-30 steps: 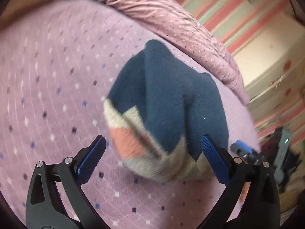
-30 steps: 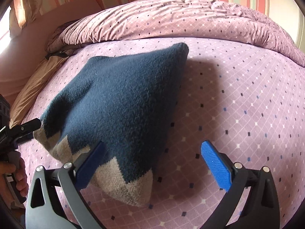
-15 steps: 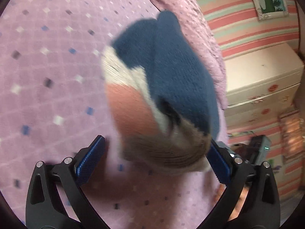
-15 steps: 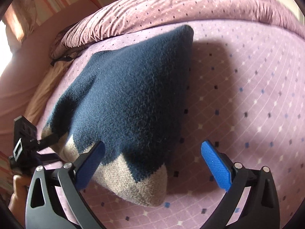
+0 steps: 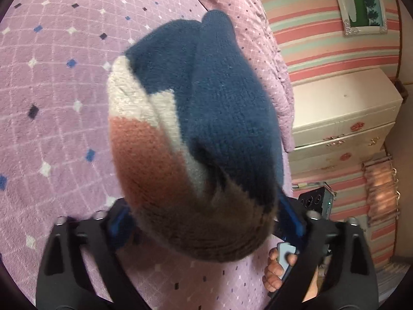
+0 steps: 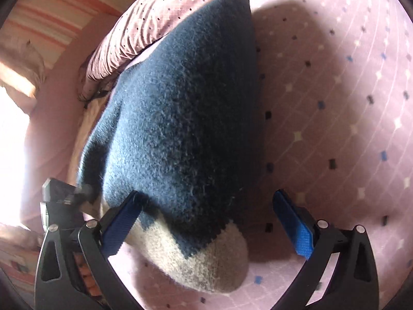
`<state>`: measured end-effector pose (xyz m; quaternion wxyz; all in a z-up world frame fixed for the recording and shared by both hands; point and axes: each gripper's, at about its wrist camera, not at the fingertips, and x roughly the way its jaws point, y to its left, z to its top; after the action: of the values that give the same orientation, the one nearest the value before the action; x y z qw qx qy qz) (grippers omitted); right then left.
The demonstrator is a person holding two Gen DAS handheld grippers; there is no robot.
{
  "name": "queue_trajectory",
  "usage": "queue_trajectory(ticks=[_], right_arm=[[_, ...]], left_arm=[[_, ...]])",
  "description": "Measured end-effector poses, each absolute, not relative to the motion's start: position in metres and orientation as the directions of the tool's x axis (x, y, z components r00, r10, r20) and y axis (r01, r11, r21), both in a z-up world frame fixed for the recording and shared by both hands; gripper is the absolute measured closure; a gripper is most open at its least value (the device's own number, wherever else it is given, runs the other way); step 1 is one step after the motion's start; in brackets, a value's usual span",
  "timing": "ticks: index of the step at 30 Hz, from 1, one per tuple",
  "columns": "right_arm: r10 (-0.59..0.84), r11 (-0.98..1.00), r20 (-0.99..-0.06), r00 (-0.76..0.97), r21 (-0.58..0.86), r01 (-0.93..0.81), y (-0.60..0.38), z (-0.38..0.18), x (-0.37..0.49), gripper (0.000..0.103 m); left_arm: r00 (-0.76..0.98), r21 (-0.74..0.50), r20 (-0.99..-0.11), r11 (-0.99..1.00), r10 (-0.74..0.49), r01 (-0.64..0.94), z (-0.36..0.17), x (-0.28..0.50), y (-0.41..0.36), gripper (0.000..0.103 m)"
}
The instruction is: Fold small clothes
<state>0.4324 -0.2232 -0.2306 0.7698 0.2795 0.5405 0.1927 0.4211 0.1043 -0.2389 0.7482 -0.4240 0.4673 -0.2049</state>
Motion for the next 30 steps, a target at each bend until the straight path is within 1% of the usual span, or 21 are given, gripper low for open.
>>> queue_trajectory(ticks=[2,3,4,6,7,10,12,13,15,18,21,27,30], right_arm=[[0.639,0.727,-0.693,0.333,0.686,0.032,-0.223,-0.238,0.433,0.002],[0.655,0.71,-0.681,0.327,0.703,0.043,-0.223,-0.241,0.434,0.002],[0.667,0.697,-0.671,0.325,0.716,0.049,-0.221,-0.243,0.435,0.002],[0.699,0.666,-0.641,0.318,0.745,0.038,-0.216,-0.245,0.436,0.015],[0.705,0.659,-0.635,0.317,0.751,0.039,-0.214,-0.246,0.436,0.016],[0.703,0.655,-0.629,0.331,0.755,0.043,-0.212,-0.244,0.436,0.024],[0.708,0.647,-0.621,0.336,0.761,0.043,-0.214,-0.243,0.434,0.036],[0.712,0.643,-0.616,0.337,0.765,0.038,-0.214,-0.241,0.434,0.039],[0.713,0.65,-0.616,0.337,0.76,0.015,-0.216,-0.237,0.432,0.05],[0.705,0.664,-0.618,0.347,0.748,-0.018,-0.217,-0.229,0.431,0.059],[0.681,0.695,-0.629,0.375,0.717,-0.06,-0.217,-0.215,0.429,0.065],[0.659,0.719,-0.617,0.43,0.684,-0.12,-0.227,-0.188,0.419,0.07],[0.651,0.727,-0.609,0.454,0.672,-0.141,-0.236,-0.175,0.416,0.071]], left_arm=[[0.493,-0.83,-0.523,0.547,-0.695,-0.11,-0.243,0.421,0.109,0.036],[0.501,-0.838,-0.511,0.534,-0.698,-0.112,-0.245,0.421,0.112,0.04],[0.506,-0.842,-0.504,0.528,-0.7,-0.109,-0.246,0.418,0.114,0.041],[0.52,-0.846,-0.493,0.523,-0.697,-0.101,-0.245,0.416,0.114,0.046],[0.529,-0.848,-0.489,0.519,-0.693,-0.104,-0.245,0.415,0.115,0.047],[0.55,-0.859,-0.473,0.5,-0.688,-0.113,-0.245,0.414,0.115,0.052],[0.558,-0.858,-0.469,0.503,-0.685,-0.103,-0.241,0.415,0.113,0.055],[0.564,-0.857,-0.467,0.505,-0.681,-0.099,-0.238,0.415,0.113,0.055],[0.569,-0.856,-0.464,0.509,-0.679,-0.091,-0.236,0.412,0.111,0.057],[0.574,-0.853,-0.461,0.517,-0.676,-0.077,-0.231,0.414,0.109,0.058],[0.58,-0.855,-0.45,0.516,-0.679,-0.059,-0.223,0.415,0.107,0.059],[0.584,-0.847,-0.433,0.531,-0.687,-0.002,-0.206,0.417,0.1,0.06],[0.589,-0.853,-0.409,0.521,-0.697,0.023,-0.196,0.417,0.091,0.06]])
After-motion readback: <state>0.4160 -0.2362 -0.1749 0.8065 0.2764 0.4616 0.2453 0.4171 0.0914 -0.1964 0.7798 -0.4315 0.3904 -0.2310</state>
